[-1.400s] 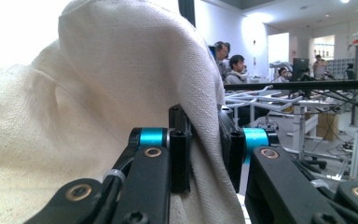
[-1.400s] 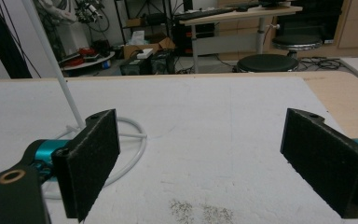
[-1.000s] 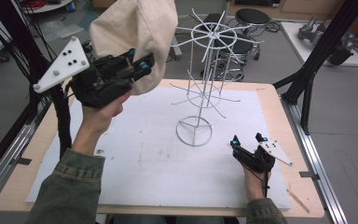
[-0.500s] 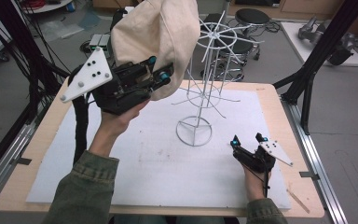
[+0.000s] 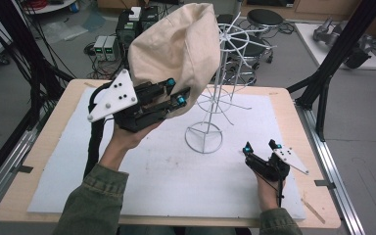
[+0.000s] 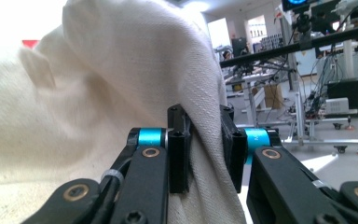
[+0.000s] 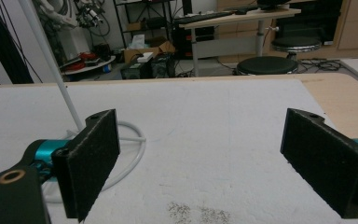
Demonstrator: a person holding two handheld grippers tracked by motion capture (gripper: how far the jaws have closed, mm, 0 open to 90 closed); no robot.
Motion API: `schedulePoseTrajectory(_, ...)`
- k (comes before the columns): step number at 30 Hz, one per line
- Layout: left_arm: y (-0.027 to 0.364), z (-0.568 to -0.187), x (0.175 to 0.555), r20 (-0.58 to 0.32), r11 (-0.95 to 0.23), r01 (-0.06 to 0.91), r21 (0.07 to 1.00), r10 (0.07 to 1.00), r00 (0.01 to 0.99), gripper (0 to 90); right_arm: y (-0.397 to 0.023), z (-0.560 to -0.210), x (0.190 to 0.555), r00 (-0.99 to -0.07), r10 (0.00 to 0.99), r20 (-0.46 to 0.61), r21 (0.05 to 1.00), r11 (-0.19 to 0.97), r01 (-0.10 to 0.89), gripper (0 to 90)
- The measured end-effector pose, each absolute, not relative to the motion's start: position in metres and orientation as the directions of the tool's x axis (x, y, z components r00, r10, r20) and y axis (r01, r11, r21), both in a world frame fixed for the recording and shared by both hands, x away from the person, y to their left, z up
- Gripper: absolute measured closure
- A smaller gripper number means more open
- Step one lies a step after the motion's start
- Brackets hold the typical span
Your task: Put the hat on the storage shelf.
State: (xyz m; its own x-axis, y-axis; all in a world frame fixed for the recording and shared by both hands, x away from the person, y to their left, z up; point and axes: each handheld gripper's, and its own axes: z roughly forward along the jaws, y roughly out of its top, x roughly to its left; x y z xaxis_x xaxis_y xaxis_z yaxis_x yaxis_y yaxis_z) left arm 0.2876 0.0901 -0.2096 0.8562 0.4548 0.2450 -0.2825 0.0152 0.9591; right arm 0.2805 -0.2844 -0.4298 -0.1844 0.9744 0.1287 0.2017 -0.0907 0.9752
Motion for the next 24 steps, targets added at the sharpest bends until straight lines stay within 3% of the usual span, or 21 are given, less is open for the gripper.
schedulePoseTrajectory(24, 0.093, -0.258, 0.3, 0.183, 0.013, -0.206, 0.978, 0.406, 0.895, 76.6, -0.285, -0.43, 0.28, -0.184, 0.975, 0.127, 0.976, -0.089, 0.199, 10.9)
